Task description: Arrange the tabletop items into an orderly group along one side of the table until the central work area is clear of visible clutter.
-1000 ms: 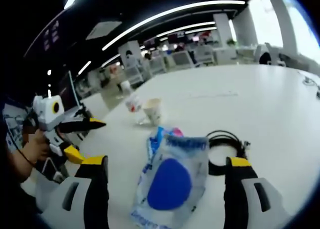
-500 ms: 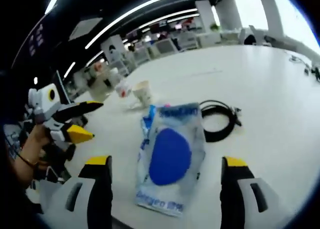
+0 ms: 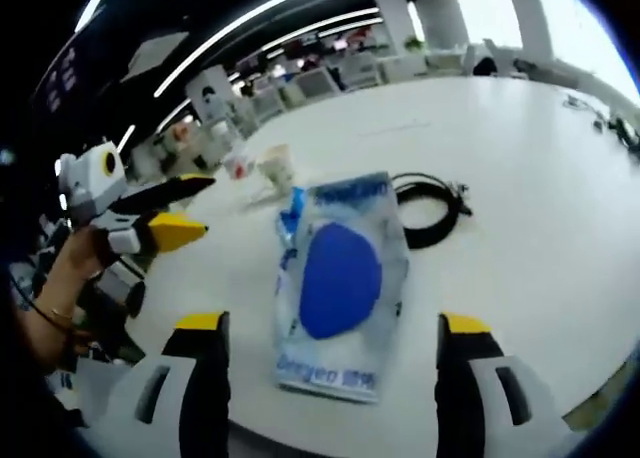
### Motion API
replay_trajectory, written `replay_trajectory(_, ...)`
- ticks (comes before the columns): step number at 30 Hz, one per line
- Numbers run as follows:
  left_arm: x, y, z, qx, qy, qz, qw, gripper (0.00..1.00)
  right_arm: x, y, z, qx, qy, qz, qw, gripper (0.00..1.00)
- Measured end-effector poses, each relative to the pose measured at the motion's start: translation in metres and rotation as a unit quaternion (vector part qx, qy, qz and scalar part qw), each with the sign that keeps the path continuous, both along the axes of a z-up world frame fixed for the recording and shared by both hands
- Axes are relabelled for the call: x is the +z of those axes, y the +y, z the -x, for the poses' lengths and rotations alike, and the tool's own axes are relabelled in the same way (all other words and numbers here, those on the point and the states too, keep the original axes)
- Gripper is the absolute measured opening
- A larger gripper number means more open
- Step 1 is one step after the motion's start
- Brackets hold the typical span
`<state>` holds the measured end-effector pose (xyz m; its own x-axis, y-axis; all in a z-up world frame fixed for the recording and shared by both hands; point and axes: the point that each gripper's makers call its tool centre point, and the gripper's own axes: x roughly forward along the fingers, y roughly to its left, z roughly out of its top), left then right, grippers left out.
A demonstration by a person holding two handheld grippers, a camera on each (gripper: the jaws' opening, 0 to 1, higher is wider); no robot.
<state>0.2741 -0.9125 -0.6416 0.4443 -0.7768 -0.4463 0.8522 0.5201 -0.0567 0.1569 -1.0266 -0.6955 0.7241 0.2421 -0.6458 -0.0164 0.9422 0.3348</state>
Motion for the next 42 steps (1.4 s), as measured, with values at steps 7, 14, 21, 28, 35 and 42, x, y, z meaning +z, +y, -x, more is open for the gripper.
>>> replay_trajectory(7, -0.002, -0.007, -0.008, -0.006, -0.007, 0.007, 0.9999, 0.72, -0.007, 0.008, 0.010, -0.010, 0.019, -0.013, 0.9997, 0.76)
replay_trajectory(14, -0.005, -0.014, -0.017, -0.009, -0.005, 0.014, 0.9999, 0.67, -0.012, 0.004, 0.017, -0.047, 0.031, -0.015, 0.9983, 0.71)
replay_trajectory(21, -0.011, -0.023, -0.021, -0.021, -0.009, 0.009, 0.9997, 0.63, -0.023, 0.010, 0.029, -0.054, 0.053, -0.020, 0.9969, 0.67)
replay_trajectory(28, -0.016, -0.029, -0.027, -0.027, -0.015, 0.005, 0.9995, 0.60, -0.027, 0.015, 0.037, -0.070, 0.067, -0.028, 0.9950, 0.60)
replay_trajectory(35, -0.020, -0.036, -0.027, -0.039, -0.009, 0.002, 0.9992, 0.57, -0.031, 0.024, 0.046, -0.077, 0.077, -0.037, 0.9934, 0.56)
replay_trajectory(42, -0.027, -0.045, -0.031, -0.042, -0.007, -0.003, 0.9991, 0.54, -0.035, 0.034, 0.051, -0.074, 0.089, -0.055, 0.9918, 0.53)
